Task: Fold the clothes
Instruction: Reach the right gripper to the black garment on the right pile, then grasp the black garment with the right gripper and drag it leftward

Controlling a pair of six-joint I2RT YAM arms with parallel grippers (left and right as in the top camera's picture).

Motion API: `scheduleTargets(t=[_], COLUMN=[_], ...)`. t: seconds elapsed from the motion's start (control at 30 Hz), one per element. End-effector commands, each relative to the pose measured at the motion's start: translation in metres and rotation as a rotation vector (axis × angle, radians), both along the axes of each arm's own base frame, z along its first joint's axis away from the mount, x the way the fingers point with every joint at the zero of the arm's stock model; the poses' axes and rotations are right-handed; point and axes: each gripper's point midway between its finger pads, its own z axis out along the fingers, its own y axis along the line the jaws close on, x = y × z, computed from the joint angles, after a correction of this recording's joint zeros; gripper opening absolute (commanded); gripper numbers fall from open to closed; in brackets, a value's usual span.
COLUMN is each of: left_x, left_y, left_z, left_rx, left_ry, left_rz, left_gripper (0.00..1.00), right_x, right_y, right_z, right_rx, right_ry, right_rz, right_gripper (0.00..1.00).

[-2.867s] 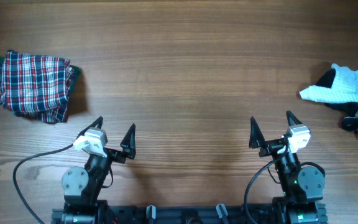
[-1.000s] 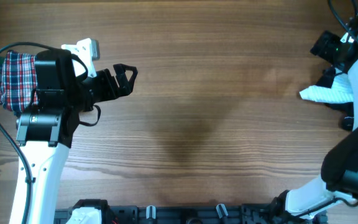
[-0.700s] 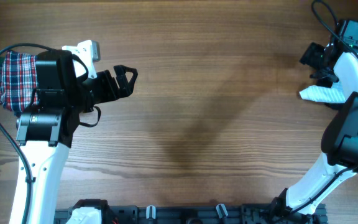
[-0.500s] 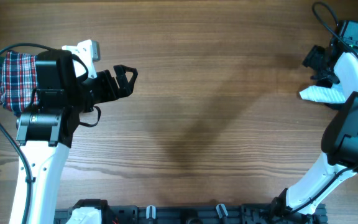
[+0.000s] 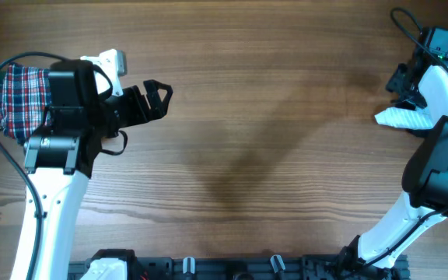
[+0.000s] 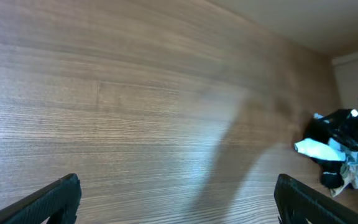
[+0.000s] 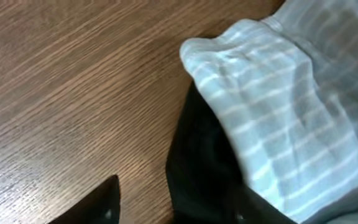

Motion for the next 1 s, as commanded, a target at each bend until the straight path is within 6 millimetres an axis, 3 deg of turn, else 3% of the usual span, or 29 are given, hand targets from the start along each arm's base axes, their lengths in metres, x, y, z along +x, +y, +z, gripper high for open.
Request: scheduleTargets(t=[0.0,0.13,0.23,0.37,0.4,0.53,0.6,0.63,0.7,0.73,0.77,0.8,0.83,0.9,0.93,0.97], left_x=[0.003,-0.001,-0.002,-0.004,-0.005,-0.007,-0.008,-0.007,-0.008,-0.007,-0.008,-0.008,-0.008,-0.007,-0.007,-0.007], left_y=[-0.004,-0.011,-0.011,-0.011,-0.011,-0.016,-0.017,-0.017,-0.017,-0.017,-0.017,-0.017,-0.017,-0.017,-0.017,-0.017], left_z=[0.003,0.002,0.001,-0.001,-0.002,-0.001,0.0,0.0,0.0,0.0,0.0,0.0,0.0,0.0,0.0,0.0], left_rx=[-0.005,-0.004,-0.004,-0.004,-0.004,-0.031,-0.032,-0.032,-0.032,-0.032,-0.032,-0.032,-0.032,-0.032,-0.032,-0.032], left_ry=[-0.004,0.007,0.014,0.026,0.03,0.035,0.035,0.035,0.035,0.035,0.035,0.035,0.035,0.034,0.035,0.034], left_rz=[-0.006,-0.025,-0.025,-0.026,-0.026,-0.053,-0.054,-0.054,-0.054,-0.054,-0.054,-0.054,-0.054,-0.054,-0.054,-0.054], left_gripper=[1.0,1.0,1.0,1.0,1.0,1.0,1.0,1.0,1.0,1.0,1.0,1.0,1.0,1.0,1.0,1.0], right_x=[0.001,-0.006,-0.01,-0.016,-0.017,-0.019,-0.014,-0.006,0.014,0.019,0.02,0.015,0.007,-0.013,-0.031,-0.04], right_y=[-0.01,-0.011,-0.014,-0.02,-0.021,-0.023,-0.023,-0.017,-0.003,0.004,0.01,0.016,0.02,0.027,0.031,0.026], right_z=[0.015,0.003,0.002,-0.014,-0.019,-0.027,-0.014,0.006,0.065,0.104,0.158,0.212,0.251,0.31,0.35,0.367], right_rx=[-0.029,-0.038,-0.052,-0.087,-0.087,-0.094,-0.083,-0.048,0.0,0.005,-0.008,-0.044,-0.078,-0.143,-0.19,-0.212], right_ry=[-0.057,-0.045,-0.033,0.018,0.03,0.051,0.027,-0.021,-0.161,-0.244,-0.349,-0.454,-0.53,-0.644,-0.726,-0.762], right_rz=[-0.069,-0.096,-0.121,-0.14,-0.142,-0.144,-0.139,-0.115,-0.011,0.027,0.07,0.105,0.123,0.146,0.153,0.138], right_gripper=[0.46,0.43,0.48,0.49,0.44,0.08,0.04,0.04,0.04,0.04,0.04,0.04,0.04,0.04,0.04,0.04])
